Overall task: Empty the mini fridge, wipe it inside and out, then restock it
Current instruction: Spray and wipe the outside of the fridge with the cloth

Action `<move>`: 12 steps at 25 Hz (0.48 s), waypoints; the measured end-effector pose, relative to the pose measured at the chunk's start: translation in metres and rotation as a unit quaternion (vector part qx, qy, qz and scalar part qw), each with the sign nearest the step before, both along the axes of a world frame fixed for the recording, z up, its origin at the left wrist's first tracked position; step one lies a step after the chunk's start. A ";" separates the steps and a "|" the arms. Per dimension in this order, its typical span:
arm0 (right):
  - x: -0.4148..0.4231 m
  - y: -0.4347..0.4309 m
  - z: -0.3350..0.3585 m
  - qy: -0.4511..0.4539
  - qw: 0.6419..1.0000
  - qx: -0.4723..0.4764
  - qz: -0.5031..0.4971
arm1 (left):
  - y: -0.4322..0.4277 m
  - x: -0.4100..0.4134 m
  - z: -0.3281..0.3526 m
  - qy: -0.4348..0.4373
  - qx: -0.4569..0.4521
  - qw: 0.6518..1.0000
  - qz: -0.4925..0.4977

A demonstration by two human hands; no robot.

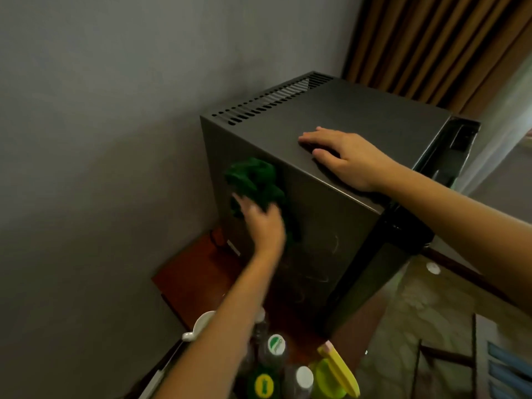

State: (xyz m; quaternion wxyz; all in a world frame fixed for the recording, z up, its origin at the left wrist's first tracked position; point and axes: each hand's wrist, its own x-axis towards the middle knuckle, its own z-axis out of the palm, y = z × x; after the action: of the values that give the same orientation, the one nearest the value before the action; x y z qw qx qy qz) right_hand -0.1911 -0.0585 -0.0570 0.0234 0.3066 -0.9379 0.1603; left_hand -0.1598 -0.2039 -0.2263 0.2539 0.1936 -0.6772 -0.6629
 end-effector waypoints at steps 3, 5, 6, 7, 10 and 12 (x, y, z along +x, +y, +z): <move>-0.002 0.000 -0.001 0.013 1.000 -0.007 -0.009 | -0.080 -0.064 0.006 -0.101 0.114 0.988 0.039; -0.004 0.000 -0.002 0.017 1.000 -0.013 -0.008 | -0.065 -0.057 0.004 -0.102 0.133 0.985 0.039; -0.004 0.000 -0.003 0.019 1.000 -0.015 -0.007 | -0.036 -0.037 0.001 -0.078 0.129 0.988 0.027; -0.004 0.001 -0.003 0.021 1.000 -0.016 -0.003 | 0.000 -0.003 0.001 -0.049 0.110 0.993 -0.006; -0.001 0.000 0.000 0.020 1.000 -0.008 0.011 | 0.103 0.106 0.003 0.109 -0.079 0.977 -0.167; 0.000 0.000 0.000 0.018 1.000 -0.009 0.016 | 0.108 0.117 0.007 0.159 -0.184 0.946 -0.215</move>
State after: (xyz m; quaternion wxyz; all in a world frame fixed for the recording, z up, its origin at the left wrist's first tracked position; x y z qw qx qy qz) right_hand -0.1908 -0.0588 -0.0570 0.0406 0.3243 -0.9307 0.1640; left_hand -0.0431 -0.0955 -0.2188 0.2408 -0.1143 -0.7641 -0.5875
